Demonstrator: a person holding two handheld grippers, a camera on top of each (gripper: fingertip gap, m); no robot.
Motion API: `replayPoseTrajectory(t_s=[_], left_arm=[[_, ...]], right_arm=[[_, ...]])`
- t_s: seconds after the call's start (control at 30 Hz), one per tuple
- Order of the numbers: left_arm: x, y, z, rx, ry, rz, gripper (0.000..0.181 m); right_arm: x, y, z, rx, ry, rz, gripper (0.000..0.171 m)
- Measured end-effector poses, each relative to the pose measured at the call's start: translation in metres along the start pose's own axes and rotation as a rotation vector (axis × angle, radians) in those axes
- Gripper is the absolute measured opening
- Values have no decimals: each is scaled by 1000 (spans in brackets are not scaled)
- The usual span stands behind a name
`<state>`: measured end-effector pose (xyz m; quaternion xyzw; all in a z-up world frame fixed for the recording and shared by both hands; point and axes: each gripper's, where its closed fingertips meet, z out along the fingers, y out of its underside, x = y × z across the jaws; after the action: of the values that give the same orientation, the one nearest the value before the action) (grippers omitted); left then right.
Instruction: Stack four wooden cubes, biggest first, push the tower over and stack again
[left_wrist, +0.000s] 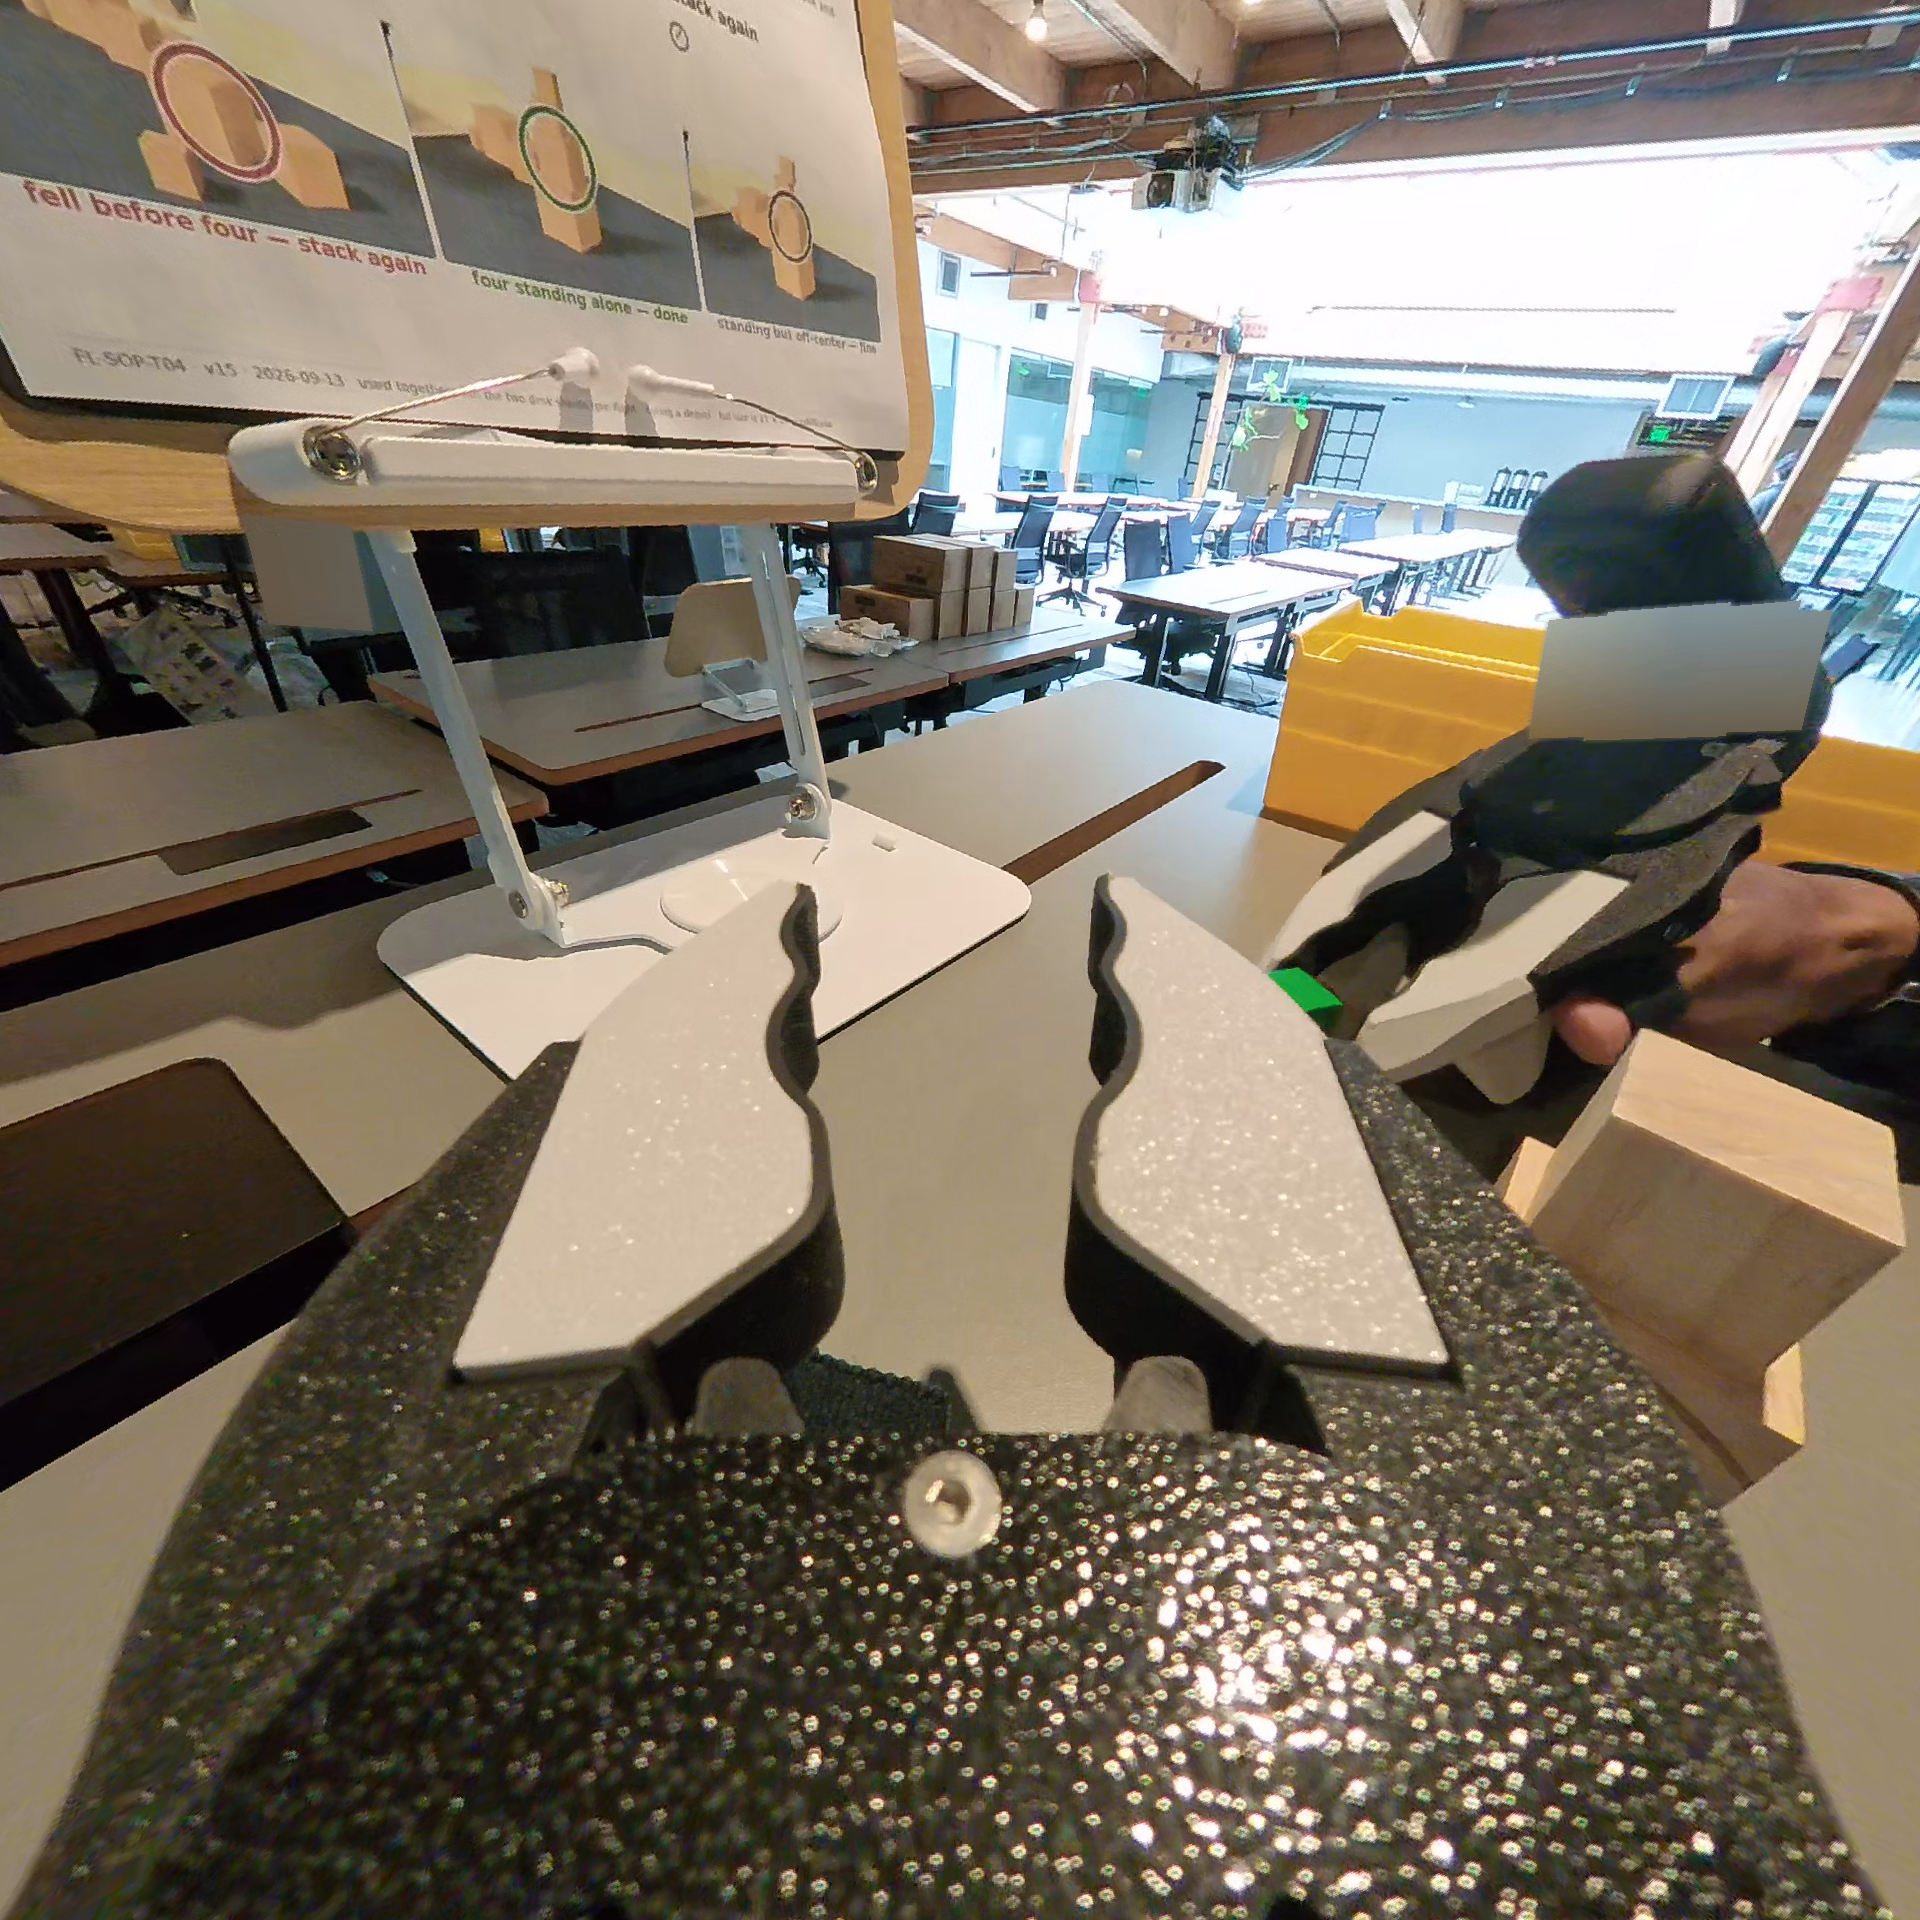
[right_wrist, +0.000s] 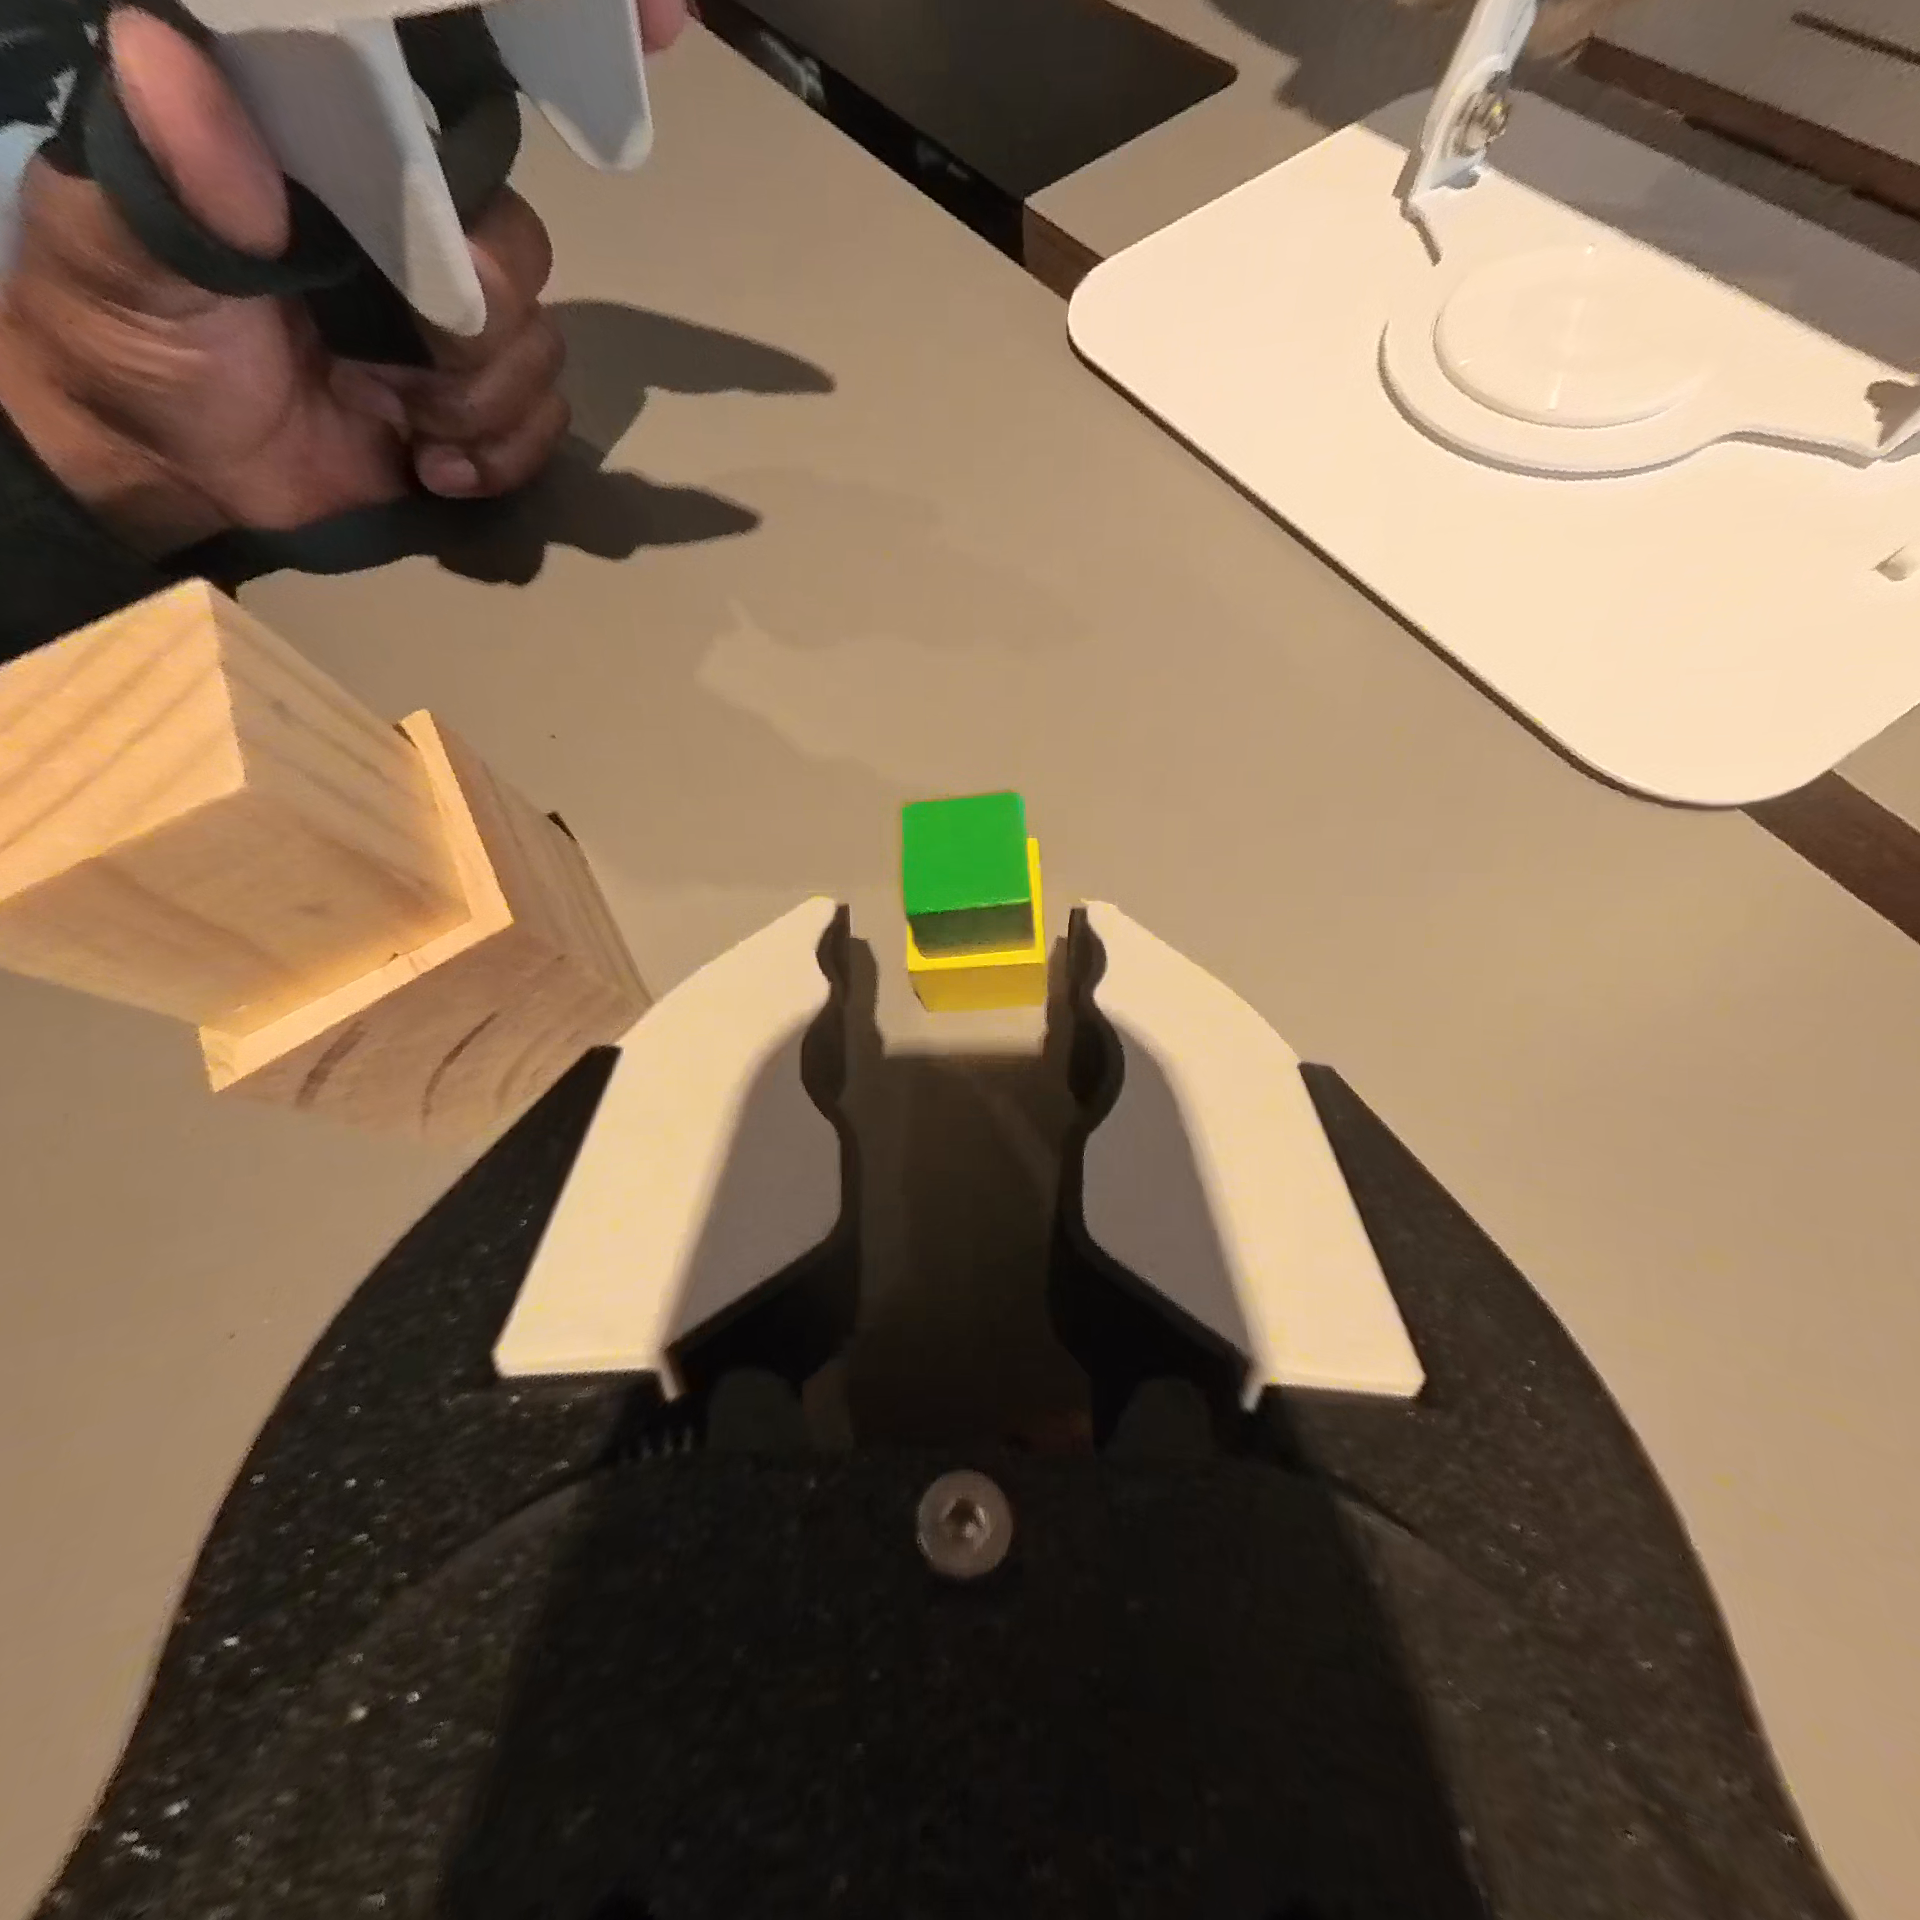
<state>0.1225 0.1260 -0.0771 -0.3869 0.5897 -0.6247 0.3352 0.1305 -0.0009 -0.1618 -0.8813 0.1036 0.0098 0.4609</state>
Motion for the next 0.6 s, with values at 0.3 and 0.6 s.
replayPoseTrajectory(t_s=[0.3,0.6], left_arm=[[0,1,1,-6,4,-2,49],[1,1,1,-9,4,2,48]], right_arm=[[3,6,5,-59,38,-5,36],[3,10,8,-93,39,-7,32]])
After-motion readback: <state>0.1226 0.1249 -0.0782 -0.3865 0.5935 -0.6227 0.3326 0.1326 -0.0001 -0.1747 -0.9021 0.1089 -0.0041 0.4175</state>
